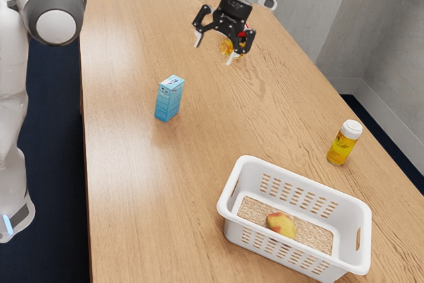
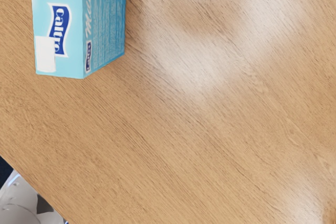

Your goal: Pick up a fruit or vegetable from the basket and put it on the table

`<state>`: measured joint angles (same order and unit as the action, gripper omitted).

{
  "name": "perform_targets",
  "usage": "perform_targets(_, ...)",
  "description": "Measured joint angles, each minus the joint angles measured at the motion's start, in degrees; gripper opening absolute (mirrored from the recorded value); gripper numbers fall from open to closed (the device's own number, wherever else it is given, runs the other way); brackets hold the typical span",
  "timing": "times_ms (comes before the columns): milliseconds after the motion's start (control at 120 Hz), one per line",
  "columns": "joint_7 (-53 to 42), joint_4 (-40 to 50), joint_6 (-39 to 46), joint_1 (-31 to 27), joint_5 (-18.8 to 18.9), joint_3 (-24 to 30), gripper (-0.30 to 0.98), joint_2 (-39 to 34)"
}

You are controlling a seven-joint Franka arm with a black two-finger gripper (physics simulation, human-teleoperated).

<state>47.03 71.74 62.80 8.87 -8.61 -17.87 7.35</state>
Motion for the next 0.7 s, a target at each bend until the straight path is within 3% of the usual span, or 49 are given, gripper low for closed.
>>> perform_targets(83,11.0,0.2,6.3,0.8,-0.6,0.1,0.69,0.0)
perform_targets(150,18.8,0.1,9.7,1.1,-3.1,0.3,0.69,-1.2)
perform_targets(350,38.1,-0.3,13.3,8.4,-7.3,1.3,0.69,-5.9)
perform_targets(400,41.6,0.8,13.9,7.7,-7.6,5.1,0.69,-7.8)
perform_targets(517,47.6,3.1,14.8,-0.9,-8.2,19.1,0.69,-8.0)
perform_targets(700,53.6,2.4,22.3,-2.2,-8.3,23.1,0.69,0.2)
